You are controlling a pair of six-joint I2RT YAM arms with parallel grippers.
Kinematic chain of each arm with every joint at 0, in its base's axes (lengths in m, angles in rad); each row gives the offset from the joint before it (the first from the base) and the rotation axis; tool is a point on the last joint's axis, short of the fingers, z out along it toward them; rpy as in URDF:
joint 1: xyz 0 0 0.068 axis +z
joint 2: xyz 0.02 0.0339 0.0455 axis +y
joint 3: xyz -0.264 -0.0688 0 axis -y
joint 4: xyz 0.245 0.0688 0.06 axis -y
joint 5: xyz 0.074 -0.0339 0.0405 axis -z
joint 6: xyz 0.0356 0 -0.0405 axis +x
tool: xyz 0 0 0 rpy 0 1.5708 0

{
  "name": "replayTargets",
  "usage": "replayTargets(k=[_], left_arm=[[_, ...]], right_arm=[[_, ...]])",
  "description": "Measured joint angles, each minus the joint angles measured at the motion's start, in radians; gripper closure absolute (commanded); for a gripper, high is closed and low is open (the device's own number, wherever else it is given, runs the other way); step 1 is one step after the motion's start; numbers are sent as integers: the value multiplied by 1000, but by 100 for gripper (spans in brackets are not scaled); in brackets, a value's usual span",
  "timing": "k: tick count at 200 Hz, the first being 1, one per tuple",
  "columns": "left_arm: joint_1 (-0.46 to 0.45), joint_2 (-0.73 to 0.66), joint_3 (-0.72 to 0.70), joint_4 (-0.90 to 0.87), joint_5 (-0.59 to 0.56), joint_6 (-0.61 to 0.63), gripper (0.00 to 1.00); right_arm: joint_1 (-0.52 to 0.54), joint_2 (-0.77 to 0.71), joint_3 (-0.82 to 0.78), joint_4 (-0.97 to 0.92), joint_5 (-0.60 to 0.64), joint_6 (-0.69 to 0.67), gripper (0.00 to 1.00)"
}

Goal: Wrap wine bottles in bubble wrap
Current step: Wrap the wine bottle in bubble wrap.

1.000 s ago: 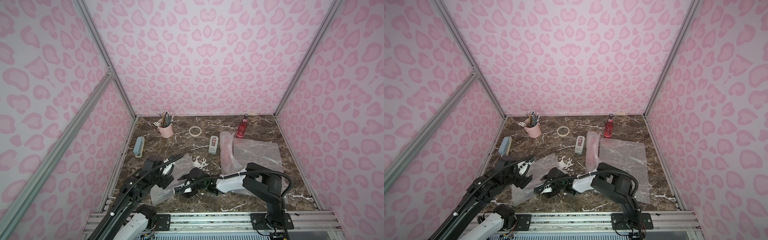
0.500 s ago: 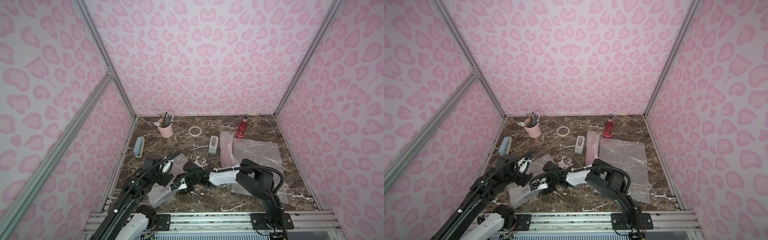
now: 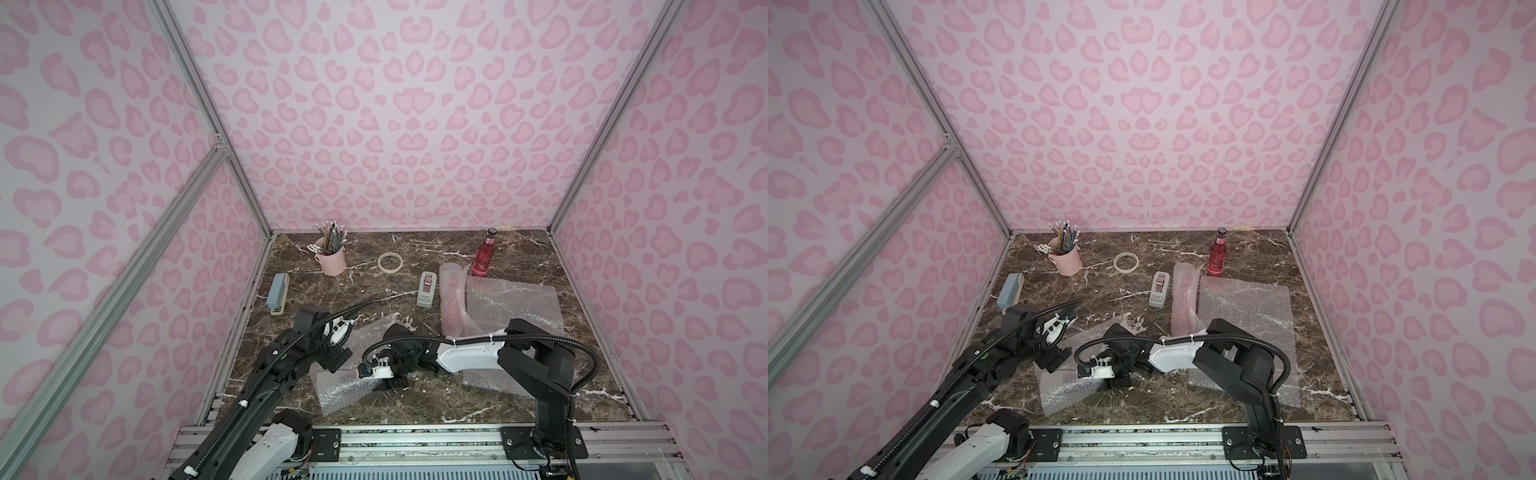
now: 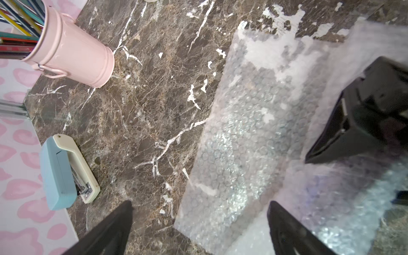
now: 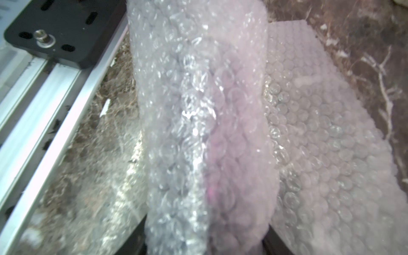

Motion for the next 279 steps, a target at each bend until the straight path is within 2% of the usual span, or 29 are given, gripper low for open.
replayTargets(k=[56, 83, 108, 175, 234, 279], left_arm=[[1, 93, 35, 53, 88, 19, 3], [1, 130, 47, 69, 121, 34, 3], [1, 136, 53, 68, 131, 55, 3], [1, 12, 50, 11, 171, 91, 3], [3, -69, 41, -145, 230, 221, 3], [2, -214, -42, -233, 334, 390, 1]], right_arm=[[-37, -164, -156, -39, 159, 245, 48], [-11, -167, -158, -42, 217, 336, 45], [14, -147, -136, -36, 222, 382, 41], [21, -32, 26, -138, 96, 349, 32], [-59, 42, 103, -172, -137, 340, 38], [-106, 107, 163, -210, -305, 365, 42]])
